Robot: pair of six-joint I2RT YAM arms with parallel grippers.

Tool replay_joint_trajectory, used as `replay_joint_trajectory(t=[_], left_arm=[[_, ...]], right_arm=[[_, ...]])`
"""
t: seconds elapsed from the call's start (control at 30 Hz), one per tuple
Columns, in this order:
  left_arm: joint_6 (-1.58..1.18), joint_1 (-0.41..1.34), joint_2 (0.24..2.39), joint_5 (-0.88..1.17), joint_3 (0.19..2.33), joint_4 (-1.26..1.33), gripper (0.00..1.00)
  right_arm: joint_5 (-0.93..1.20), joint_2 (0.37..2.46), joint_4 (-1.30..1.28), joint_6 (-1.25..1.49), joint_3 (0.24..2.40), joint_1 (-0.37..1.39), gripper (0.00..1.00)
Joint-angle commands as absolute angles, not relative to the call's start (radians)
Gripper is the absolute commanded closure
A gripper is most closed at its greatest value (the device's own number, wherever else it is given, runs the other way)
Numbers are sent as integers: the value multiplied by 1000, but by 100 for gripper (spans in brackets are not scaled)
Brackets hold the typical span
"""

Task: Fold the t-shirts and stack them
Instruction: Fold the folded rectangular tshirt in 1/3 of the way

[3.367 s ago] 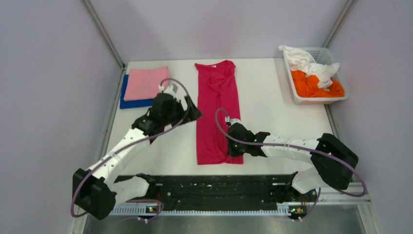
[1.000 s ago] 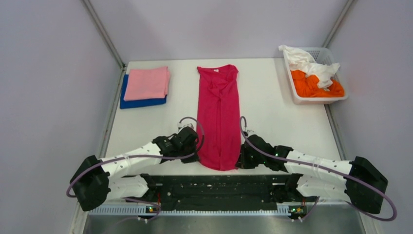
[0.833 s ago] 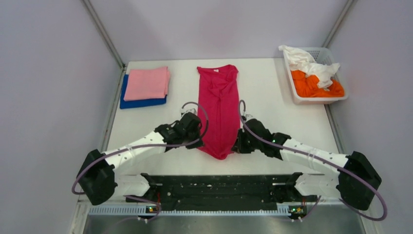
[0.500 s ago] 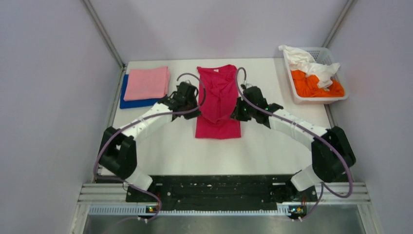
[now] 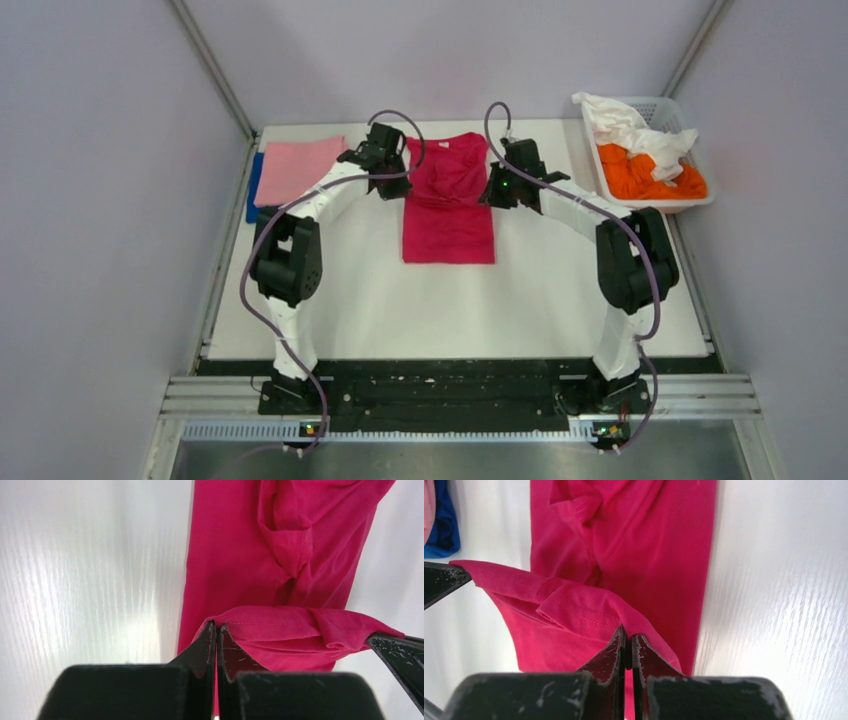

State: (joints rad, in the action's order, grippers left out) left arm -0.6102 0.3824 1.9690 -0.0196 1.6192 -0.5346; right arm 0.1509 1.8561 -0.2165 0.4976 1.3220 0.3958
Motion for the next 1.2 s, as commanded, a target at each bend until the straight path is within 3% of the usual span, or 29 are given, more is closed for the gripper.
replay_joint_trajectory(t=[0.0, 0.1, 0.13, 0.17, 0.2, 0.23, 0.27, 0.3, 0.33, 0.37, 0.67, 0.9, 1.17], left_arm=[[-558, 364, 2039, 52, 1712, -568, 100], [-558, 349, 2088, 69, 1758, -588, 88], [-558, 344, 2102, 76, 1773, -590, 79], [-554, 338, 2112, 85, 1790, -587, 62], [-549, 333, 2120, 94, 1808, -585, 42], [-543, 329, 2128, 102, 1831, -589, 28], [-540, 327, 2129, 106, 1849, -594, 8], [-537, 325, 2123, 107, 1859, -597, 2], [-536, 325, 2112, 109, 1861, -597, 1], [-534, 325, 2098, 110, 1852, -600, 1], [-574, 325, 1808, 125, 1421, -565, 1], [-656, 325, 1561, 83, 1083, -537, 1], [-686, 325, 1481, 89, 984, -551, 1]], right_arm=[[187, 1917, -201, 460, 1408, 363, 100], [214, 1972, -200, 456, 1454, 348, 96], [218, 1986, -202, 452, 1469, 344, 93], [218, 2000, -202, 449, 1484, 340, 85], [217, 2011, -202, 447, 1495, 337, 66], [210, 2016, -204, 446, 1506, 335, 44], [197, 2015, -205, 445, 1510, 336, 31], [185, 2010, -206, 442, 1510, 335, 16], [175, 1995, -204, 440, 1501, 335, 3], [166, 1980, -202, 437, 1488, 336, 1], [244, 1812, -142, 339, 1287, 430, 1], [332, 1944, -18, 394, 1365, 554, 1], [244, 2150, 58, 424, 1580, 565, 1]])
